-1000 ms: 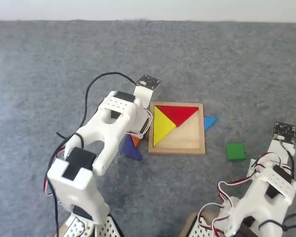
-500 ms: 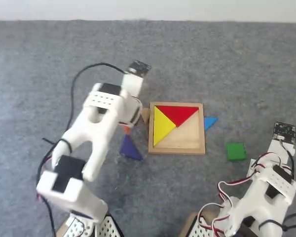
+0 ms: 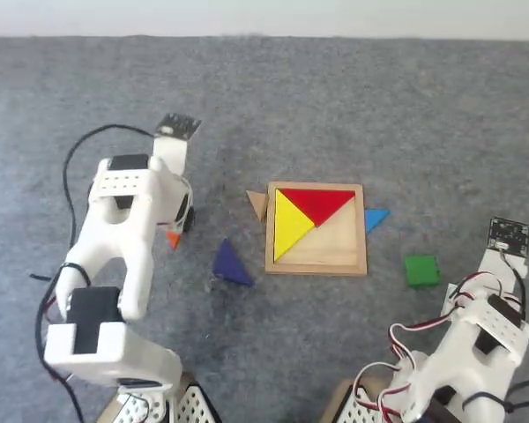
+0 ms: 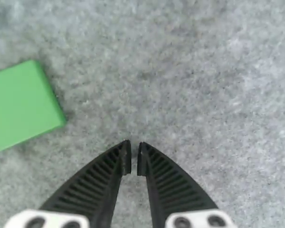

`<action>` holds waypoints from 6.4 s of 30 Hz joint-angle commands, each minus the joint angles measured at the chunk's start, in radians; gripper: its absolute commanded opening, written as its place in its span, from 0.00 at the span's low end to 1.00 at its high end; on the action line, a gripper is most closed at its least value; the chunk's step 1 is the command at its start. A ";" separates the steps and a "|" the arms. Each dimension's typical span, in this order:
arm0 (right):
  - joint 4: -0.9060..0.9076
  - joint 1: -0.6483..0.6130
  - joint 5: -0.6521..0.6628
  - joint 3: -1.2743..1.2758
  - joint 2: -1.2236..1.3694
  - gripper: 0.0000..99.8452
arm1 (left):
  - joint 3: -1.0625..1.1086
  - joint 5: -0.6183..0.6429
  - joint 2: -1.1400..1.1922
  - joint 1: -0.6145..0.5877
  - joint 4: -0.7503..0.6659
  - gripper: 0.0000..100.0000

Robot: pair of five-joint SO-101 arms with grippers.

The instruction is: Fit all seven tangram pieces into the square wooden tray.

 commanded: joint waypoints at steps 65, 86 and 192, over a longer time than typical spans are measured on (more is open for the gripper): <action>-0.021 -0.013 0.018 0.005 -0.033 0.04 | 0.054 0.063 -0.080 -0.104 -0.163 0.23; -0.021 -0.013 0.018 0.005 -0.033 0.04 | 0.082 0.008 0.005 -0.158 -0.218 0.23; -0.033 -0.010 0.011 0.006 -0.033 0.04 | -1.058 0.690 0.703 0.802 0.152 0.03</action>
